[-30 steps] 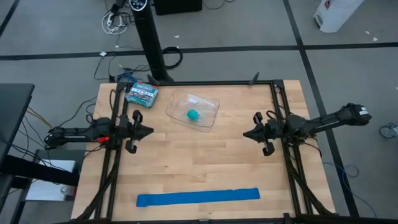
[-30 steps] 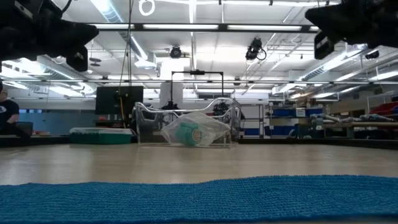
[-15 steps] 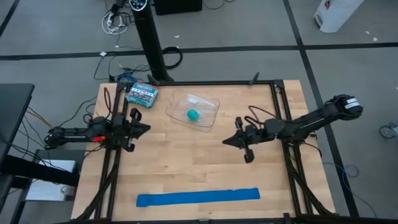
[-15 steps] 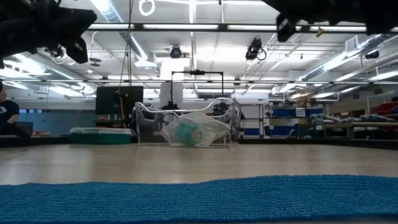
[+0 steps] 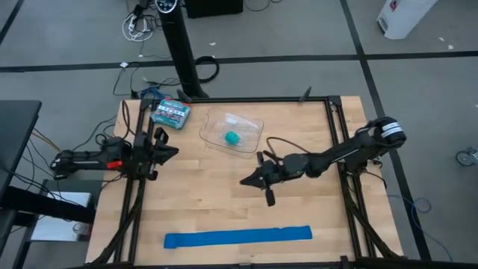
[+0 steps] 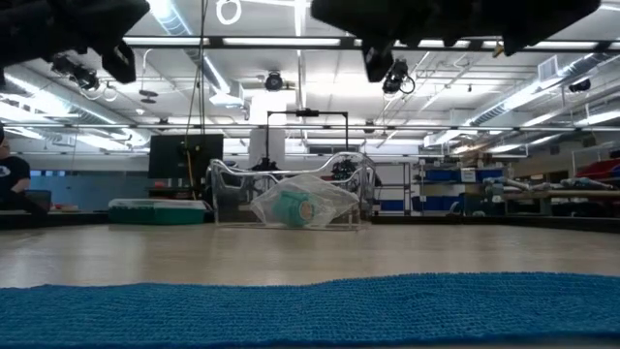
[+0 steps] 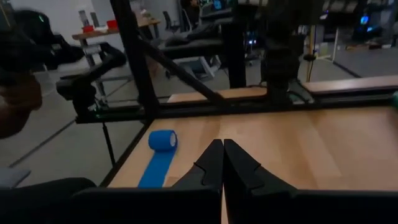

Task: Roll bandage
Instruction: Roll the blue bandage

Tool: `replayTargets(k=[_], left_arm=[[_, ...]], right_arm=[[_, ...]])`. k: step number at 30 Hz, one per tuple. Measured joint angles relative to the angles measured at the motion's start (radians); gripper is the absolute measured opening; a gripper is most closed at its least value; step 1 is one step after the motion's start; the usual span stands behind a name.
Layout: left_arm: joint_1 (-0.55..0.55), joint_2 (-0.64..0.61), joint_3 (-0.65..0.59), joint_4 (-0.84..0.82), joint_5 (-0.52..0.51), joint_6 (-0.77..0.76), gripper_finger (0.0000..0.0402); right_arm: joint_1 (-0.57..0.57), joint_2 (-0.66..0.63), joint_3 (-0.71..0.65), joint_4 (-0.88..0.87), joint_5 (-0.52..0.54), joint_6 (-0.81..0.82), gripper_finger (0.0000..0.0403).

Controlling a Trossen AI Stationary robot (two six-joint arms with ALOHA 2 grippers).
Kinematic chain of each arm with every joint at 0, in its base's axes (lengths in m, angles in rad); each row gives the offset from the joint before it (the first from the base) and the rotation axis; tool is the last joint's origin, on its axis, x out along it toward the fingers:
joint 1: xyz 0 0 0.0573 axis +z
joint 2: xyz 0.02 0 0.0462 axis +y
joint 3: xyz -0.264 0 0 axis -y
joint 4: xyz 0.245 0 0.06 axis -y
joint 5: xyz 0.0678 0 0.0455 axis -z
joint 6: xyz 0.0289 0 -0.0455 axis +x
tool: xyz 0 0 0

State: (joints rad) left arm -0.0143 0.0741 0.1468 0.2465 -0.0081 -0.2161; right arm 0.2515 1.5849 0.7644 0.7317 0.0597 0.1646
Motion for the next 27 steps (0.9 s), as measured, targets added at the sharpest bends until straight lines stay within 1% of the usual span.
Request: replayTargets(k=[3,8,12,16,19,22,27], left_arm=[[0.0,0.05,0.078,-0.039,-0.002,0.03,0.0037],[0.0,0.162,0.249,-0.189,0.012,0.06,0.0037],[-0.001,0.252,0.351,-0.244,0.084,0.057,0.0037],[-0.016,0.322,0.409,-0.284,0.163,0.06,0.0037],[-0.056,0.365,0.426,-0.292,0.185,0.08,0.0037],[-0.106,0.409,0.436,-0.291,0.176,0.105,0.0037],[-0.192,0.517,0.462,-0.275,0.105,0.125,0.0037]], right_arm=[[0.018,0.064,0.06,-0.002,-0.003,-0.001,0.0001],[0.037,0.151,0.175,-0.035,-0.042,-0.038,0.0],[0.042,0.189,0.254,-0.104,-0.05,-0.044,0.0],[0.042,0.199,0.324,-0.2,-0.05,-0.044,0.0],[0.042,0.199,0.352,-0.247,-0.05,-0.046,0.0],[0.046,0.197,0.361,-0.25,-0.05,-0.069,0.0],[0.038,0.197,0.361,-0.252,-0.05,-0.072,0.0]])
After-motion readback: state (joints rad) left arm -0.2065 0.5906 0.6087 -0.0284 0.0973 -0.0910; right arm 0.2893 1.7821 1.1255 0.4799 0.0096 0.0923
